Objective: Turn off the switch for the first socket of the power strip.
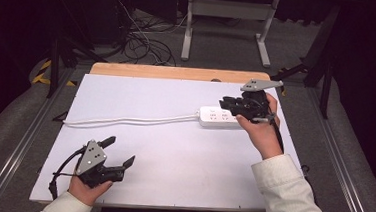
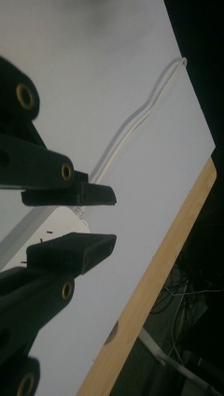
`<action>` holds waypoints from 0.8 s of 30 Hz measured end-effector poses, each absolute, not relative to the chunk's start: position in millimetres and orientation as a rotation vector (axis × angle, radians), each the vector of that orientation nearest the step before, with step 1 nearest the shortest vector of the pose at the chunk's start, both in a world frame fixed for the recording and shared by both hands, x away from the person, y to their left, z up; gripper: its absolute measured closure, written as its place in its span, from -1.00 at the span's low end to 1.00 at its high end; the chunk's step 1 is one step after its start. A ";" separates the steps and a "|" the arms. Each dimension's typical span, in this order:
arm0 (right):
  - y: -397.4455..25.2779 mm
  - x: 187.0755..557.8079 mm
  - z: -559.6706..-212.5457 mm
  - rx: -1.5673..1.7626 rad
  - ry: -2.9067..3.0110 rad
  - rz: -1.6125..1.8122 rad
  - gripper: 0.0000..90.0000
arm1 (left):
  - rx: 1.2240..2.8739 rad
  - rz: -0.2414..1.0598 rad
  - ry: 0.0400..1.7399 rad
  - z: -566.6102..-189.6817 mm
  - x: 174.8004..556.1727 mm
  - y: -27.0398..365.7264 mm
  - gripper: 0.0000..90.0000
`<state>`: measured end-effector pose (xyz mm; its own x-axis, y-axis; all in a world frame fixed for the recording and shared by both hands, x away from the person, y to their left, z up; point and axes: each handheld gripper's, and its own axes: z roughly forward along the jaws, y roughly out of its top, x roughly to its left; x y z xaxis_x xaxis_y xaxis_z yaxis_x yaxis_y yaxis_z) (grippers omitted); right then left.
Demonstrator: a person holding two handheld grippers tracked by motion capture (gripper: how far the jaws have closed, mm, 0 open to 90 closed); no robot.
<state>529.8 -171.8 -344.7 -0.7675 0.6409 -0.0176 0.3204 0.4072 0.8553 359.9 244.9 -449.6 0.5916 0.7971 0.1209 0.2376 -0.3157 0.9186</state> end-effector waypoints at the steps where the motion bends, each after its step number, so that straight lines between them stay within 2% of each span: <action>1: -172.4 526.1 -343.1 0.819 2.321 1.304 0.54 | 1.850 0.729 0.832 -449.0 359.1 245.4 -0.66; 6: -176.8 506.2 -338.6 0.775 2.309 1.316 0.15 | 1.848 0.745 0.833 -448.2 354.8 247.7 -0.67; 11: -183.7 487.5 -340.3 0.747 2.315 1.336 -0.10 | 1.863 0.758 0.827 -447.9 352.0 249.1 -0.67; 15: -187.9 472.4 -347.9 0.715 2.321 1.343 -0.21 | 1.862 0.753 0.831 -448.0 350.1 250.1 -0.67; 24: -203.2 449.5 -379.1 0.712 2.309 1.456 -0.28 | 1.871 0.761 0.823 -448.8 348.3 250.2 -0.67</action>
<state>449.5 -203.2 -379.1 -0.8250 0.5651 -0.0039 0.2399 0.3565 0.9030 348.3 250.2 -448.8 0.5848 0.7950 0.1612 0.2231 -0.3487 0.9103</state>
